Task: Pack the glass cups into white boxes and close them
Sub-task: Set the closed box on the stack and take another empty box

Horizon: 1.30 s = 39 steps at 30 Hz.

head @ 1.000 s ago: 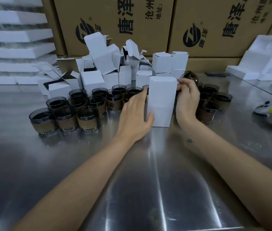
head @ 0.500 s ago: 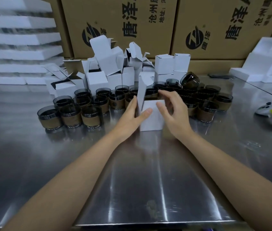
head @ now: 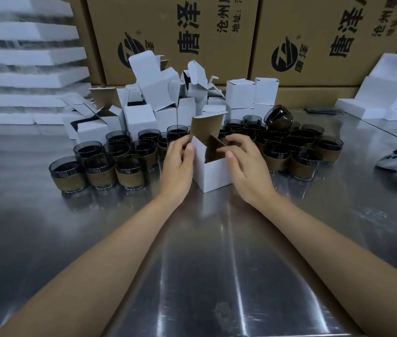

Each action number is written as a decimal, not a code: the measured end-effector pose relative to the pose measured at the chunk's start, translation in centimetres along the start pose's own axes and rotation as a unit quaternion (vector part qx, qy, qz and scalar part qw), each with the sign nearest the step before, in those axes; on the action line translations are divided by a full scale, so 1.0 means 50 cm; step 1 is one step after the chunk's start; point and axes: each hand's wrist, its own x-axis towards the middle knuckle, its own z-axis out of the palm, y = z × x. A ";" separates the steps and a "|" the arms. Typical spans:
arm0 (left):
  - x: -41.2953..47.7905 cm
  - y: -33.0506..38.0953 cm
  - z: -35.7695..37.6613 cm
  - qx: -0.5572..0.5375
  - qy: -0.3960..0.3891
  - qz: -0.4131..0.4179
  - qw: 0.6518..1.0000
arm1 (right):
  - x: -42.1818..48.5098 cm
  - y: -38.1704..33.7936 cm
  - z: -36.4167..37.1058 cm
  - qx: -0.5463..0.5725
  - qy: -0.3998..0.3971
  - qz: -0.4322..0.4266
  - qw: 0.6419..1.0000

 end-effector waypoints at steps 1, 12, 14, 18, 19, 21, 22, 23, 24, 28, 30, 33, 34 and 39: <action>0.000 0.002 0.000 -0.017 -0.015 -0.018 1.000 | -0.001 -0.005 0.001 -0.013 0.001 -0.009 1.000; 0.011 0.005 -0.008 -0.089 0.071 -0.082 0.990 | -0.002 -0.020 0.024 0.035 -0.001 0.108 0.994; 0.012 0.006 -0.012 -0.085 0.073 -0.073 0.991 | -0.001 -0.019 0.022 0.067 0.000 0.120 0.990; 0.017 0.001 -0.010 -0.031 0.053 -0.074 0.995 | -0.002 -0.016 0.022 0.068 0.011 0.102 0.992; 0.016 0.000 -0.009 0.003 0.052 -0.073 0.996 | -0.001 -0.015 0.023 0.072 0.015 0.109 0.991; 0.009 -0.004 -0.007 0.068 0.036 -0.065 0.995 | 0.001 -0.012 0.025 0.081 0.020 0.137 0.987; 0.006 -0.007 -0.005 0.100 0.019 -0.061 0.993 | 0.002 -0.008 0.025 0.086 0.019 0.151 0.985; 0.001 -0.009 -0.003 0.133 -0.006 -0.055 0.990 | 0.002 -0.004 0.025 0.086 0.015 0.161 0.983; -0.003 -0.010 -0.001 0.162 -0.036 -0.046 0.985 | 0.001 -0.001 0.025 0.083 0.005 0.167 0.982; -0.009 -0.008 0.000 0.155 -0.102 -0.023 0.982 | -0.002 0.004 0.024 0.096 -0.065 0.196 0.974; -0.007 -0.008 -0.003 0.131 -0.104 -0.026 0.986 | 0.003 0.006 0.015 0.045 -0.059 0.187 0.980; -0.008 -0.004 -0.003 0.124 -0.093 -0.018 0.988 | 0.019 0.025 -0.021 -0.170 0.017 0.136 0.976; -0.008 -0.003 -0.003 0.124 -0.090 -0.016 0.988 | 0.022 0.037 -0.034 -0.258 0.031 0.116 0.959; -0.006 0.001 -0.006 0.116 -0.066 -0.007 0.991 | 0.013 0.058 -0.060 -0.346 -0.047 0.139 0.927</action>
